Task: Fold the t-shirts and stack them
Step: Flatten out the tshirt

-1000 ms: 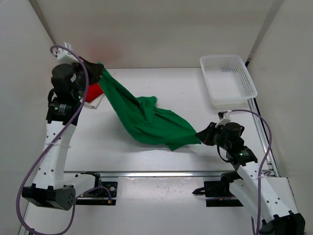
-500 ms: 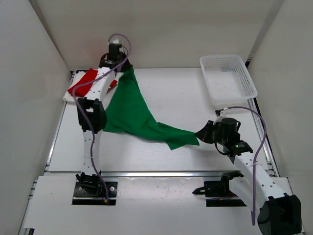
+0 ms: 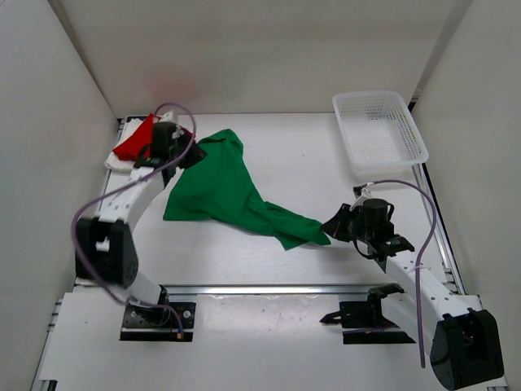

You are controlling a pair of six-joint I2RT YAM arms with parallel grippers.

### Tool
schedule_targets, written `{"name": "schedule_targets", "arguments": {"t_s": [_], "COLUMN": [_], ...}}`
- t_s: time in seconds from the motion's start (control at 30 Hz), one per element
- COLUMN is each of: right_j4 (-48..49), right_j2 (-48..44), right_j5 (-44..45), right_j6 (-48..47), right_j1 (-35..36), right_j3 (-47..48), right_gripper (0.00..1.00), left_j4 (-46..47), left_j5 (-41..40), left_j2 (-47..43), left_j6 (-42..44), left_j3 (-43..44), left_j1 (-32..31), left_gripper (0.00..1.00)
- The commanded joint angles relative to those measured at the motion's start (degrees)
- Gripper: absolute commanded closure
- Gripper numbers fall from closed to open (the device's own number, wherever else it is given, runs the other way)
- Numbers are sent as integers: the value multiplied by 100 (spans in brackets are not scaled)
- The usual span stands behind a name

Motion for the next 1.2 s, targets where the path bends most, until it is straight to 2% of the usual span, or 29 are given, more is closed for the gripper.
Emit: {"name": "schedule_targets", "arguments": {"t_s": [0.0, 0.07, 0.1, 0.27, 0.33, 0.4, 0.43, 0.47, 0.5, 0.53, 0.6, 0.73, 0.83, 0.93, 1.0, 1.07, 1.17], "right_j4": [376, 376, 324, 349, 349, 314, 314, 323, 306, 210, 174, -73, -177, 39, 60, -439, -556], "right_j2": [-106, -124, -98, -124, -63, -89, -106, -115, -124, -159, -264, -273, -186, -106, -115, 190, 788], "right_j5": [29, 73, 100, 205, 162, 188, 223, 188, 214, 319, 450, 943, 1207, 341, 564, 1204, 1672], "right_j6": [18, 18, 1, -61, -35, -61, -78, -61, -61, -44, 228, 510, 686, 414, 414, 195, 26], "right_j1": [146, 251, 287, 445, 533, 638, 700, 796, 858, 902, 1234, 1684, 1624, 1149, 930, 719, 647], "right_j3": [-80, -89, -98, -97, -115, -133, -185, -203, -229, -221, -256, 77, 270, 168, 174, 857, 1570], "right_gripper": [100, 100, 100, 100, 100, 99, 100, 100, 100, 100, 100, 100, 100, 100, 100, 100, 100], "left_j4": [942, 927, 839, 584, 732, 917, 970, 727, 542, 218, 83, 136, -110, 363, 722, 986, 2224], "left_j5": [99, -127, -312, -804, -719, 33, 159, 47, -476, -908, -1140, -526, -595, -885, -859, -1585, -1676], "left_j2": [-999, -1744, -1835, -2520, -2617, -2670, -2697, -2732, -2749, -2750, -2697, -2504, -2328, -2696, -2627, -2417, -2109], "left_j6": [-335, -414, -363, -300, -388, -345, -223, 5, 120, 261, 385, 526, 639, 307, 209, 262, 51], "left_j3": [-1582, -2566, -2761, -3807, -4081, -4344, -4293, -4162, -3891, -3636, -3406, -3221, -3001, -3429, -3422, -3230, -3237], "left_j1": [235, 463, 551, 964, 1517, 1869, 1627, 1441, 1057, 400, -34, -344, -572, -678, -810, -1038, -1108], "left_gripper": [73, 78, 81, 71, 75, 77, 79, 85, 87, 89, 94, 98, 96, 100, 98, 99, 95]}}
